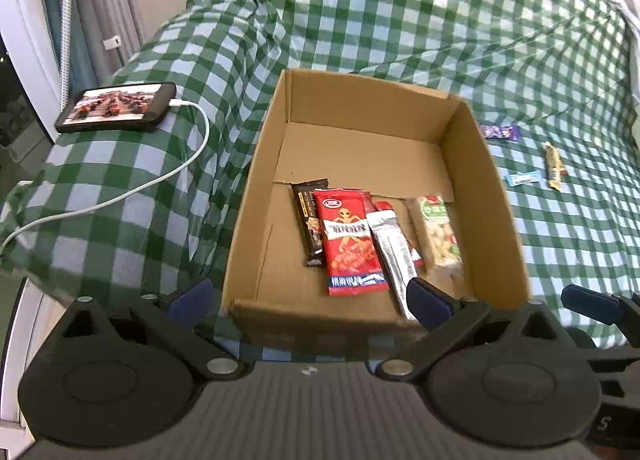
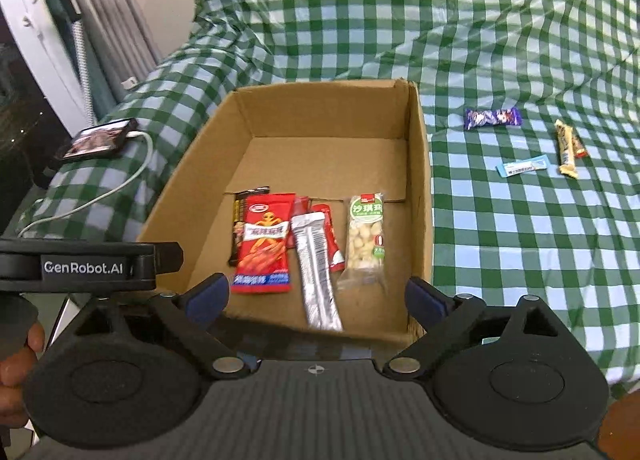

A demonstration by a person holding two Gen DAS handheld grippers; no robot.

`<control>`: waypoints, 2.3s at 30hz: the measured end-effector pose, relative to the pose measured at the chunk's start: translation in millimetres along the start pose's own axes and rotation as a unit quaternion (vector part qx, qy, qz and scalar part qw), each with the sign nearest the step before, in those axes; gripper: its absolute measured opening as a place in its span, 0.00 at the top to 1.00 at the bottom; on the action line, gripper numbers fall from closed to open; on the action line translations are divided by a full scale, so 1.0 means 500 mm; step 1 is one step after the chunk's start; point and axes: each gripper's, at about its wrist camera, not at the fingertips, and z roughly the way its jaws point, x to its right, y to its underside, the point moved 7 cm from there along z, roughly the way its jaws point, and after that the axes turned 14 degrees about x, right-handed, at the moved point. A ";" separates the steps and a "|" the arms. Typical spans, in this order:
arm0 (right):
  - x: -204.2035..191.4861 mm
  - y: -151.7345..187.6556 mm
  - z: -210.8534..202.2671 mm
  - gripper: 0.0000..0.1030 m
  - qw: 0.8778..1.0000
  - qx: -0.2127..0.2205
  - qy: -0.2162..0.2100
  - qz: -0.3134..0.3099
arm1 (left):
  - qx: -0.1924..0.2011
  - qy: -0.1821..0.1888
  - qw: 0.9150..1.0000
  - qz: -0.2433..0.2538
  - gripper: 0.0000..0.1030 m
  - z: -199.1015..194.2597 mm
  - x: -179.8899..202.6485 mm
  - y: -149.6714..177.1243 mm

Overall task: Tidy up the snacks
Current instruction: 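Open both tools to drop the two packs into the box, then lift both open tools up and back from the box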

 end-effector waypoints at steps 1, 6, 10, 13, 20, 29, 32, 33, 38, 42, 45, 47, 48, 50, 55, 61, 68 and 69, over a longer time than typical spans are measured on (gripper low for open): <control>-0.003 0.003 -0.019 0.06 1.000 0.006 0.000 -0.003 | 0.006 -0.001 1.000 0.002 0.00 -0.017 0.001 0.004; -0.010 0.022 -0.097 0.06 1.000 0.026 0.003 -0.011 | 0.019 -0.012 1.000 -0.003 0.00 -0.085 0.011 0.033; -0.003 0.025 -0.148 0.04 0.999 0.046 0.010 -0.024 | 0.030 -0.008 0.999 -0.015 0.00 -0.130 0.012 0.048; -0.007 0.026 -0.182 0.04 0.998 0.062 0.010 -0.032 | 0.051 -0.014 0.999 -0.008 0.00 -0.160 0.012 0.045; -0.020 0.027 -0.238 0.03 0.995 0.088 0.006 -0.046 | 0.071 -0.024 0.997 -0.018 0.00 -0.209 0.006 0.052; -0.022 0.031 -0.282 0.03 0.993 0.108 0.008 -0.049 | 0.078 -0.017 0.997 -0.016 0.00 -0.242 0.010 0.063; -0.023 0.032 -0.290 0.03 0.993 0.111 0.008 -0.049 | 0.081 -0.017 0.996 -0.016 0.00 -0.248 0.012 0.062; -0.023 0.032 -0.293 0.03 0.992 0.113 0.008 -0.049 | 0.082 -0.017 0.996 -0.016 0.00 -0.249 0.011 0.061; -0.020 0.032 -0.305 0.03 0.992 0.119 0.010 -0.046 | 0.084 -0.016 0.996 -0.016 0.00 -0.254 0.011 0.062; -0.019 0.033 -0.310 0.02 0.992 0.122 0.011 -0.043 | 0.086 -0.016 0.996 -0.014 0.00 -0.257 0.012 0.063; -0.017 0.033 -0.310 0.02 0.992 0.121 0.010 -0.044 | 0.086 -0.016 0.996 -0.014 0.00 -0.259 0.011 0.064; -0.015 0.033 -0.310 0.02 0.992 0.121 0.010 -0.044 | 0.086 -0.016 0.996 -0.014 0.00 -0.259 0.011 0.065; -0.015 0.033 -0.311 0.02 0.992 0.121 0.010 -0.043 | 0.086 -0.016 0.996 -0.014 0.00 -0.259 0.011 0.065; -0.013 0.032 -0.313 0.02 0.992 0.120 0.011 -0.042 | 0.086 -0.016 0.996 -0.014 0.00 -0.259 0.011 0.065; -0.010 0.032 -0.313 0.02 0.992 0.119 0.010 -0.041 | 0.085 -0.016 0.996 -0.014 0.00 -0.259 0.011 0.067; -0.005 0.034 -0.314 0.02 0.992 0.118 0.010 -0.039 | 0.080 -0.016 0.997 -0.014 0.00 -0.259 0.010 0.075; -0.002 0.042 -0.307 0.02 0.993 0.114 0.012 -0.033 | 0.074 -0.016 0.997 -0.013 0.00 -0.250 0.008 0.075; -0.001 0.042 -0.306 0.02 0.993 0.113 0.012 -0.033 | 0.074 -0.015 0.997 -0.012 0.00 -0.250 0.008 0.074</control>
